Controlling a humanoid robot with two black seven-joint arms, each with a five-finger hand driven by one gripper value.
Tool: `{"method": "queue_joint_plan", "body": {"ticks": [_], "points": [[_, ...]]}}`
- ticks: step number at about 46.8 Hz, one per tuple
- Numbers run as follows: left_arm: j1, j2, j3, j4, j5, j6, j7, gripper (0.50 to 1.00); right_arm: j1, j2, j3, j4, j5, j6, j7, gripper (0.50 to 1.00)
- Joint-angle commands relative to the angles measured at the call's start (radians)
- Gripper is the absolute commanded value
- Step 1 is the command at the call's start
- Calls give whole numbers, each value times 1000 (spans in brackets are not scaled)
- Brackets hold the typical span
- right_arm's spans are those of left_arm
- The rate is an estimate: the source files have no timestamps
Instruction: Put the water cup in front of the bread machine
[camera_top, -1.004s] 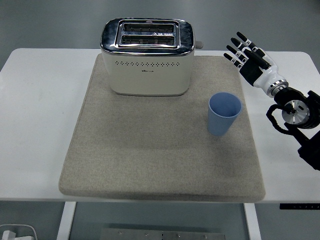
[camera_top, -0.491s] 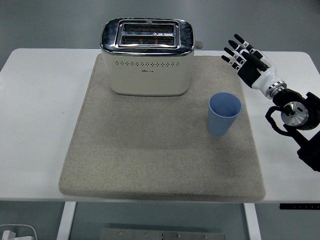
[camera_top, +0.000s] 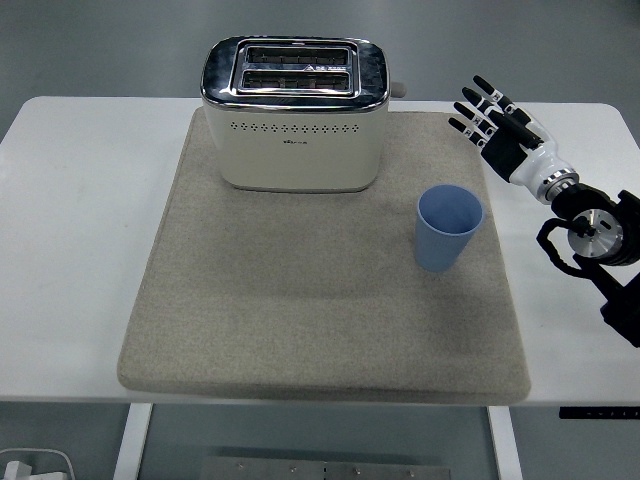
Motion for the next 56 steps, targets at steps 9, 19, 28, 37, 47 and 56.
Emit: {"method": "queue_joint_plan", "body": {"ticks": [9, 19, 28, 37, 47, 56], "points": [[0, 0, 0, 0, 0, 0, 0, 1000, 0, -29, 0, 1, -2, 20, 0, 928], [0, 0, 0, 0, 0, 0, 0, 1000, -15, -94, -1, 1, -3, 100, 0, 928], [0, 0, 0, 0, 0, 0, 0, 1000, -37, -146, -4, 4, -15, 174, -1, 928], [0, 0, 0, 0, 0, 0, 0, 1000, -60, -195, -4, 5, -83, 235, -1, 928], [0, 0, 0, 0, 0, 0, 0, 1000, -80, -259, -4, 51, -196, 287, 2, 928], [0, 0, 0, 0, 0, 0, 0, 1000, -121, -322, -3, 143, -269, 300, 9, 930]]}}
